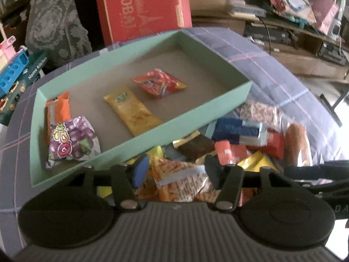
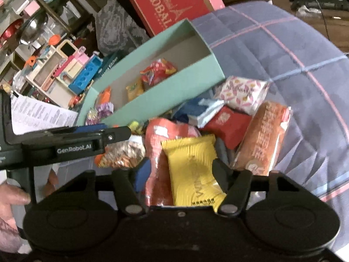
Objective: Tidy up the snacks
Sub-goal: 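Grasp the striped chip bag with left gripper while right grasps yellow bar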
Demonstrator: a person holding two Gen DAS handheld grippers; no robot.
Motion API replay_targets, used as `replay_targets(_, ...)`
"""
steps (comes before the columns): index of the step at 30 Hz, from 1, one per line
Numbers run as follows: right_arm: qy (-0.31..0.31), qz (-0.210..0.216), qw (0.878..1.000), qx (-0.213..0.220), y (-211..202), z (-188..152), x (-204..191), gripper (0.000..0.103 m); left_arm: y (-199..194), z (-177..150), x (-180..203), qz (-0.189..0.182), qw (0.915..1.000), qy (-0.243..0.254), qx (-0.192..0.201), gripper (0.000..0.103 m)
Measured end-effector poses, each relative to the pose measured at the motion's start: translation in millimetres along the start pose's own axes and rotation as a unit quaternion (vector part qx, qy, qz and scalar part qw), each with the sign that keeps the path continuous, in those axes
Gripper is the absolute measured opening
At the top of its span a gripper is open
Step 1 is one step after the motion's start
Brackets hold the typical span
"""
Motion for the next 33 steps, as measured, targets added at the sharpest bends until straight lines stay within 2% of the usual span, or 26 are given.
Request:
replay_targets(6,0.016,-0.009,1.000,-0.012,8,-8,12,0.063,4,-18,-8,0.006,0.9999,0.009,-0.007,0.064)
replay_targets(8,0.020,-0.009,1.000,-0.014,11,-13,15,0.063,2,-25,-12,0.005,0.9999,0.009,-0.009,0.074)
replay_targets(10,0.014,-0.013,1.000,-0.011,11,-15,11,0.062,1,-33,-17,0.005,0.9999,0.009,-0.009,0.077)
replay_targets(11,0.010,-0.015,1.000,-0.009,11,-17,9,0.059,0,-36,-20,0.006,0.9999,0.006,-0.009,0.078)
replay_targets(13,0.005,-0.016,1.000,-0.013,14,-20,2,0.042,1,-39,-26,0.010,0.9999,-0.005,-0.011,0.078)
replay_targets(16,-0.008,-0.020,1.000,-0.022,22,-25,-10,0.038,0,-41,-32,0.007,0.9996,-0.024,-0.014,0.079)
replay_targets(21,-0.025,-0.045,0.999,-0.010,25,-26,-20,0.038,-2,-39,-22,0.016,0.9998,-0.001,-0.012,0.081)
replay_targets(23,-0.022,-0.054,0.998,-0.004,25,-26,-21,0.042,1,-37,-16,0.021,0.9997,0.006,-0.013,0.086)
replay_targets(25,-0.016,-0.060,0.998,0.001,23,-25,-20,0.053,5,-35,-13,0.029,0.9994,0.007,-0.017,0.091)
replay_targets(27,-0.019,-0.077,0.997,0.008,19,-25,-18,0.061,12,-32,-14,0.030,0.9993,-0.002,-0.023,0.094)
replay_targets(28,-0.019,-0.080,0.997,0.011,17,-25,-18,0.061,15,-31,-15,0.026,0.9993,-0.008,-0.025,0.094)
replay_targets(31,-0.016,-0.080,0.997,0.016,13,-26,-18,0.061,22,-30,-14,0.016,0.9993,-0.006,-0.034,0.092)
replay_targets(33,-0.025,-0.085,0.996,0.019,12,-27,-23,0.061,23,-30,-7,0.001,0.9994,0.010,-0.033,0.079)
Point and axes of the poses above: each gripper's, at about its wrist camera, not at the fingertips, and y roughly the way its jaws point, x to its right, z to its top, the point moved 3 cm from there along y, roughly the way its jaws point, and after that the axes turned 8 degrees about -x, right-handed, at the moved point
